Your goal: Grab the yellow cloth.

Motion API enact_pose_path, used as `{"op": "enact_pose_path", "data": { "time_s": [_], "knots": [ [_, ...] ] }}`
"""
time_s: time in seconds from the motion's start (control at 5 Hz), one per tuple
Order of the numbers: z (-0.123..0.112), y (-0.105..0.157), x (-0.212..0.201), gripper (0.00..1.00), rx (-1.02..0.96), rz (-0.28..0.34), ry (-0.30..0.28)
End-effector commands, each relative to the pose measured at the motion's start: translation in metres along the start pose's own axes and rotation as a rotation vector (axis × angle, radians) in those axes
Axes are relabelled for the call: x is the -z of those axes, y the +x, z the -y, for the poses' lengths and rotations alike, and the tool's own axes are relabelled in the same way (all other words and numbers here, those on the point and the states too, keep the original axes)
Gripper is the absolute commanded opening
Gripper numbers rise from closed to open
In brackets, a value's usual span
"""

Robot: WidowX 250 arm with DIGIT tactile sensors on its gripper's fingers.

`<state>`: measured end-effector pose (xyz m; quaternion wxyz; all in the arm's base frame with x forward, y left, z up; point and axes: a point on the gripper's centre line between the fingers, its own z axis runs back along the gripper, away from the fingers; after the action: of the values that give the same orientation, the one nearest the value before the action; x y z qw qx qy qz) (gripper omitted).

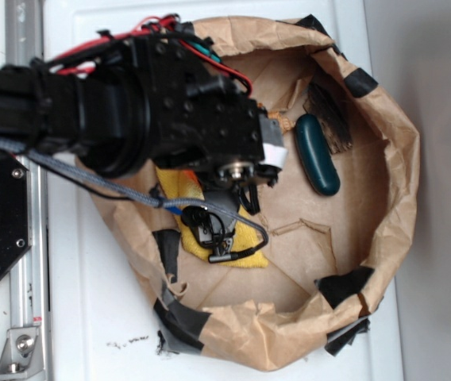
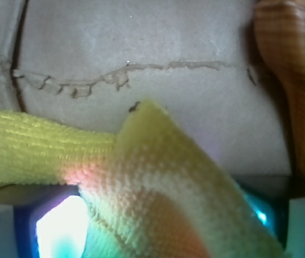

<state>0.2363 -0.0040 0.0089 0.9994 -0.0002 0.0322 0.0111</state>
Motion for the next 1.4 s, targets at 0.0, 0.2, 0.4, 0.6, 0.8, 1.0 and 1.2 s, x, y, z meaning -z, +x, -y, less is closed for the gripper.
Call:
{"op": "enact_pose_path", "data": {
  "time_s": [0.0, 0.2, 0.4, 0.6, 0.8, 1.0, 1.2],
  "knots": [
    [0.006, -0.018, -0.001, 0.00, 0.001, 0.038, 0.068],
    [0.005, -0.016, -0.022, 0.00, 0.010, 0.089, 0.058],
    [0.001, -0.011, -0.044, 0.00, 0.009, 0.133, 0.052],
    [-0.003, -0.006, -0.071, 0.00, 0.001, 0.186, 0.049],
    [-0.006, -0.001, -0.099, 0.00, 0.000, 0.235, 0.033],
    [-0.004, -0.001, -0.117, 0.00, 0.027, 0.272, 0.027],
    [-0.006, -0.009, -0.140, 0.00, 0.064, 0.339, 0.090]
  ]
}}
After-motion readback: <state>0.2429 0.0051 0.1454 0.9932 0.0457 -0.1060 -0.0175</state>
